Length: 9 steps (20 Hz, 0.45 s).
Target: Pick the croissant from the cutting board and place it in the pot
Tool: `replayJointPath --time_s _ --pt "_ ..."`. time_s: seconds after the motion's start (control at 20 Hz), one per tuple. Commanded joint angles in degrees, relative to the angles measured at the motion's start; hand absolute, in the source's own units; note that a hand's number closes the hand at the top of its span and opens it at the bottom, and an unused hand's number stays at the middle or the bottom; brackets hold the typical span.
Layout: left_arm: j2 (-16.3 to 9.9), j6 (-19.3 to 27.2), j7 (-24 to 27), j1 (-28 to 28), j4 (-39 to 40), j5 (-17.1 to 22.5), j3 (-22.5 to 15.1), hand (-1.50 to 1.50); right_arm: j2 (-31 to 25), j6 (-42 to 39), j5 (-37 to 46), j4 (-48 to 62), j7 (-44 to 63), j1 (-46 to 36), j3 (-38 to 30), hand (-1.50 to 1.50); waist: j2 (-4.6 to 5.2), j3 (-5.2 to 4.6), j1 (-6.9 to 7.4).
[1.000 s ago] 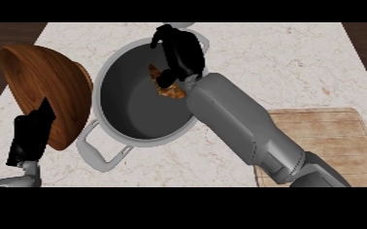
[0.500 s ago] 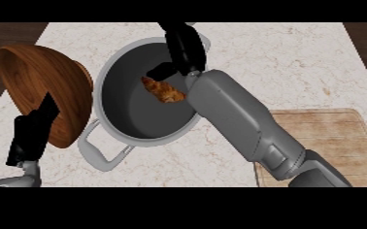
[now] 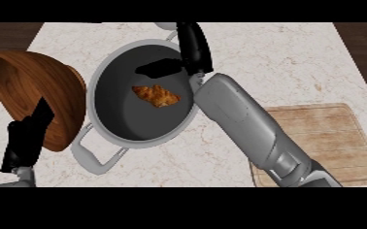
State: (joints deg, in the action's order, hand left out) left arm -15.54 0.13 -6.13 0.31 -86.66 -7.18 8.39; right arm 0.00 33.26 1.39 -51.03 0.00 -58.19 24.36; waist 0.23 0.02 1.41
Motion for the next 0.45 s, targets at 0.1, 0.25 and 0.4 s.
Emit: replayJointPath --time_s 0.1,0.25,0.4 --pt "0.91 1.14 -3.04 -0.85 -2.14 -0.96 0.0 0.0 -1.67 -7.25 -2.56 -7.8 -2.19 8.41 -2.79 -1.5 -0.33 0.0 -1.41" --pt "0.39 -0.9 -3.34 2.24 -4.57 0.75 0.84 0.0 -5.1 -9.39 -4.05 -15.51 0.53 11.73 -5.08 -1.5 -0.46 0.0 -1.55" --pt "0.5 -0.36 0.76 3.09 -2.21 -0.36 1.25 0.0 -8.66 -13.44 -6.03 -20.38 -6.91 22.45 -5.59 -1.5 -0.34 0.0 -1.73"
